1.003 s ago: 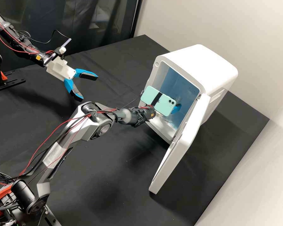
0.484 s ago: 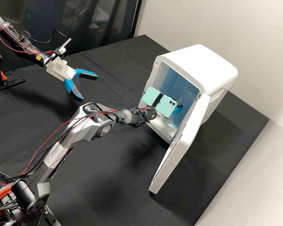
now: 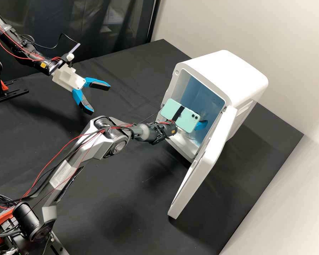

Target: Place the flask in the incubator

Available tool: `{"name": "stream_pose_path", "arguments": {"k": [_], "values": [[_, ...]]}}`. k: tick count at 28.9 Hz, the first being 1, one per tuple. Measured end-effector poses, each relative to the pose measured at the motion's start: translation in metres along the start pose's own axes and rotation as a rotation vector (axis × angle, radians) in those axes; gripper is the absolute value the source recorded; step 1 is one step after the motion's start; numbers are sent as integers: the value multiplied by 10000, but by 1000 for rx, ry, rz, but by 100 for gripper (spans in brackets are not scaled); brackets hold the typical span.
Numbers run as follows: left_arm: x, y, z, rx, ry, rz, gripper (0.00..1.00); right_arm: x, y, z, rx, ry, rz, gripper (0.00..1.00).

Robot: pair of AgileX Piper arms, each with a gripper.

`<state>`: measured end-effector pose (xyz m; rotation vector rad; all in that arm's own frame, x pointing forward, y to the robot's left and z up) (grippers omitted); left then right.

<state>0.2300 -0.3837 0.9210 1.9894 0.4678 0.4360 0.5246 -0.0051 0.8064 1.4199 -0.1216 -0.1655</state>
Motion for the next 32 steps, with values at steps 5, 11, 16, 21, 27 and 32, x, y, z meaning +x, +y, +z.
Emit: {"name": "stream_pose_path", "arguments": {"k": [5,11,16,21,27,32], "values": [[0,0,0,0,0,0,100,4,30,41,10,-11,7,100],[0,0,0,0,0,0,100,20,-14,86,9,-20,-1,100],[0,0,0,0,0,0,100,30,-45,118,8,-28,-10,100],[-3,4,1,0,0,2,100,29,-47,119,8,-29,-12,100],[-3,4,1,0,0,2,100,20,-69,137,7,-34,-19,100],[-3,4,1,0,0,2,100,-12,-141,193,-2,-47,-40,100]]}}
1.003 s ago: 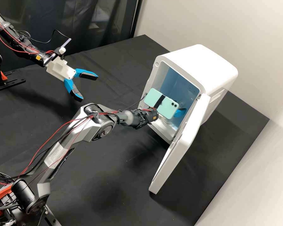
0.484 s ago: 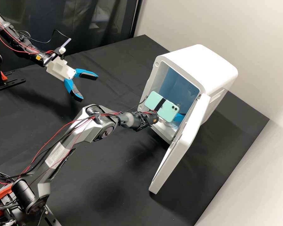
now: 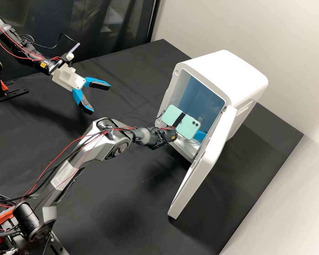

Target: Place the flask in the incubator

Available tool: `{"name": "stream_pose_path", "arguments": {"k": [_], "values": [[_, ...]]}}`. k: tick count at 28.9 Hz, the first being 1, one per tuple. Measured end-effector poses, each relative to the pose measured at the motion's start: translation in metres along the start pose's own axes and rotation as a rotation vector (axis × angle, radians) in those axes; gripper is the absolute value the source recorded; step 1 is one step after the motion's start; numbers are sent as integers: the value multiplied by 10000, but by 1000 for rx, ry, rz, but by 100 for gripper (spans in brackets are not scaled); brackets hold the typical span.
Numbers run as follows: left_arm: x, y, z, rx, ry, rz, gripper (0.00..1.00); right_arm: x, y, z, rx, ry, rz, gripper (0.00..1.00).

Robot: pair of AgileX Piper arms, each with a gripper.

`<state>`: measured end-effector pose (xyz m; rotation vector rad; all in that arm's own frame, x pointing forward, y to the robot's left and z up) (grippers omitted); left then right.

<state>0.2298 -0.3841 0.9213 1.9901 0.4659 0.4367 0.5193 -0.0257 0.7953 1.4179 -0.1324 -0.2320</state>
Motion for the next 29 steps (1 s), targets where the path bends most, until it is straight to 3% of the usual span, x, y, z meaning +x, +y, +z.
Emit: {"name": "stream_pose_path", "arguments": {"k": [3,7,15,20,23,29], "values": [[0,0,0,0,0,0,100,-35,-78,54,-21,-10,-29,100],[0,0,0,0,0,0,100,-98,-147,105,-24,-21,-59,100],[0,0,0,0,0,0,100,-236,-47,57,-7,18,-10,100],[0,0,0,0,0,0,100,-296,-103,137,-4,13,-26,100],[0,0,0,0,0,0,100,-352,-131,175,12,2,-42,100],[-6,7,2,0,-1,3,100,-431,-118,181,20,17,-28,100]]}}
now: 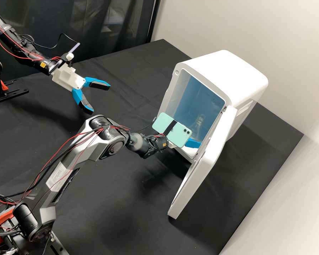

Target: Place the flask in the incubator

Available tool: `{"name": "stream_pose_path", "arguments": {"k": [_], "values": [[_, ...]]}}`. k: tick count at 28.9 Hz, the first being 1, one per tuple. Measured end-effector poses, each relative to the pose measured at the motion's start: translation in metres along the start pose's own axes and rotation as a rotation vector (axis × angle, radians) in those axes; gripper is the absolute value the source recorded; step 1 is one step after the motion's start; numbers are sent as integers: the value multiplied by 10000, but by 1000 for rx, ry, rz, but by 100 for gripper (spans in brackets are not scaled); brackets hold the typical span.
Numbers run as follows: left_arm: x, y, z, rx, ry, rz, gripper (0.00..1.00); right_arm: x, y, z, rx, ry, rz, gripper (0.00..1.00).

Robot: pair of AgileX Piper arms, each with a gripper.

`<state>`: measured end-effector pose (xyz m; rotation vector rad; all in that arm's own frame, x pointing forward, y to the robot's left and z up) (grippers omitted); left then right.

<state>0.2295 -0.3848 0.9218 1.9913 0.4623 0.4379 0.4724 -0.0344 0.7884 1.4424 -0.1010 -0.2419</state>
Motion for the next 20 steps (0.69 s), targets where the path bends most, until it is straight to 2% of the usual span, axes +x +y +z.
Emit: {"name": "stream_pose_path", "arguments": {"k": [4,6,8,12,13,15,17,20], "values": [[0,0,0,0,0,0,100,-53,-21,37,5,-4,-10,100],[-1,-6,9,1,-3,-2,100,-102,-13,42,9,6,-4,100],[0,-10,26,-5,-7,-3,100,-147,-22,50,14,8,-3,100],[-10,-57,48,-8,-9,-15,100,-254,-37,70,20,22,2,100],[-12,-64,48,-2,-6,-17,100,-283,-29,78,20,26,10,100],[-17,-81,55,22,-8,-20,100,-342,-38,102,24,28,14,100],[-25,-113,69,57,-11,-27,100,-408,-48,124,28,35,19,100],[-42,-124,78,70,-21,10,100,-484,-41,125,27,44,32,100]]}}
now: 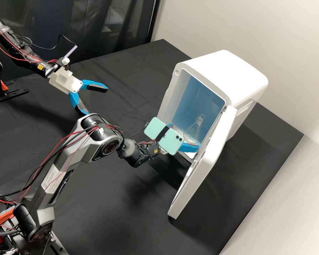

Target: Place the flask in the incubator

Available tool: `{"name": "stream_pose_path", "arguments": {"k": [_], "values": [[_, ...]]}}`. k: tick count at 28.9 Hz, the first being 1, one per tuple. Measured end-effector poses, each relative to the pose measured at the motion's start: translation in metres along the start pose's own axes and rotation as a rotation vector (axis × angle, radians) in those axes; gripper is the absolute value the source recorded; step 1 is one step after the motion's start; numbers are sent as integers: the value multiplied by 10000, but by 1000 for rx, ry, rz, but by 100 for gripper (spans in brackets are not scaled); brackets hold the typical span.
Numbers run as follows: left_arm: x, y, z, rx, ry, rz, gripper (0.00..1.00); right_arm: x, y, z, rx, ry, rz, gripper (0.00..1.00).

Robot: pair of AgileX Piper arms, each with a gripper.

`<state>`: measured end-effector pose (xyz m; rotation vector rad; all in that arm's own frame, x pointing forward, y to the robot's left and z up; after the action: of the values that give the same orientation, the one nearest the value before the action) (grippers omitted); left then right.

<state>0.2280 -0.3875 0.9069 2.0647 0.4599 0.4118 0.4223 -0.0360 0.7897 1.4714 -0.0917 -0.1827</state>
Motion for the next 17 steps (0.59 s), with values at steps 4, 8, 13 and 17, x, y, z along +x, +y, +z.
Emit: {"name": "stream_pose_path", "arguments": {"k": [4,8,13,17], "values": [[-25,-10,11,0,-12,50,100,-80,1,-17,-6,23,25,100],[-43,-47,16,-33,7,67,100,-155,-26,-66,-24,41,52,100],[-51,-78,12,-32,7,69,100,-240,-104,-126,-53,68,49,100],[-45,-72,13,-30,5,81,100,-343,-191,-126,-72,71,44,100]]}}
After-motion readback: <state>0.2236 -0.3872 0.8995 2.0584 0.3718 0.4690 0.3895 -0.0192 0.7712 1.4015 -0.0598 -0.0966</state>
